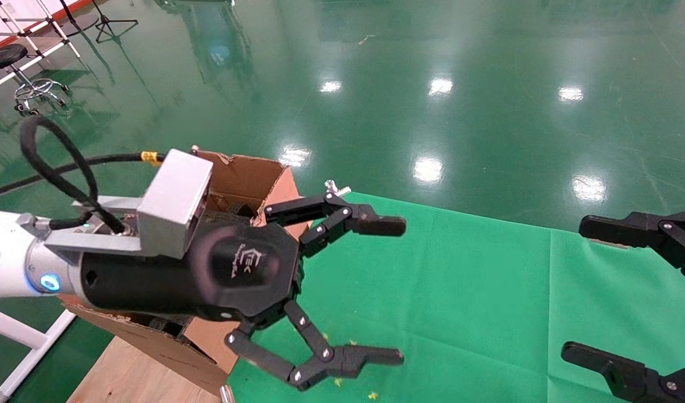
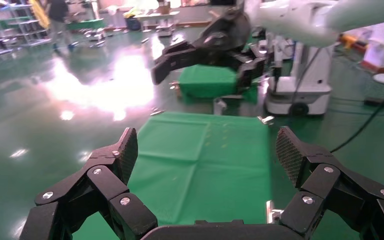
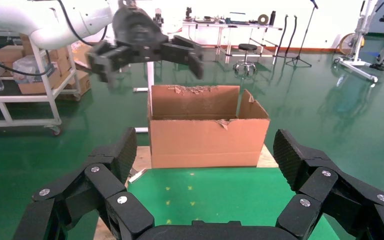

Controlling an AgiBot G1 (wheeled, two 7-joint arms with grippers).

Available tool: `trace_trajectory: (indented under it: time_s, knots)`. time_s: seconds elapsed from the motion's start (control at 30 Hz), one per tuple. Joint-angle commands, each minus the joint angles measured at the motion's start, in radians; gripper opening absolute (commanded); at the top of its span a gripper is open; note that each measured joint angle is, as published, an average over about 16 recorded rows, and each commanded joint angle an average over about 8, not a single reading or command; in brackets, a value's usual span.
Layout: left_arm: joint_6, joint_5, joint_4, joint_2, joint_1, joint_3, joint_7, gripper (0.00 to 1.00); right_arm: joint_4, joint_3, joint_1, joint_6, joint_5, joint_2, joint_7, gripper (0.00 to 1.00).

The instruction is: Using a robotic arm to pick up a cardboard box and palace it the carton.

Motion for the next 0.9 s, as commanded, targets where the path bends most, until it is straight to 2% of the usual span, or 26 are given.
trace_trajectory:
  time_s: [0.03,0.9]
  knots:
    - [0.005,-0.022,-0.024,-0.002,0.017,-0.004,0.000,1.00,0.000,0.000,0.000,0.000,0.000,0.000,0.000,1.00]
    - [0.000,0.001,0.001,0.000,0.000,0.000,0.000,1.00,0.000,0.000,0.000,0.000,0.000,0.000,0.000,1.00]
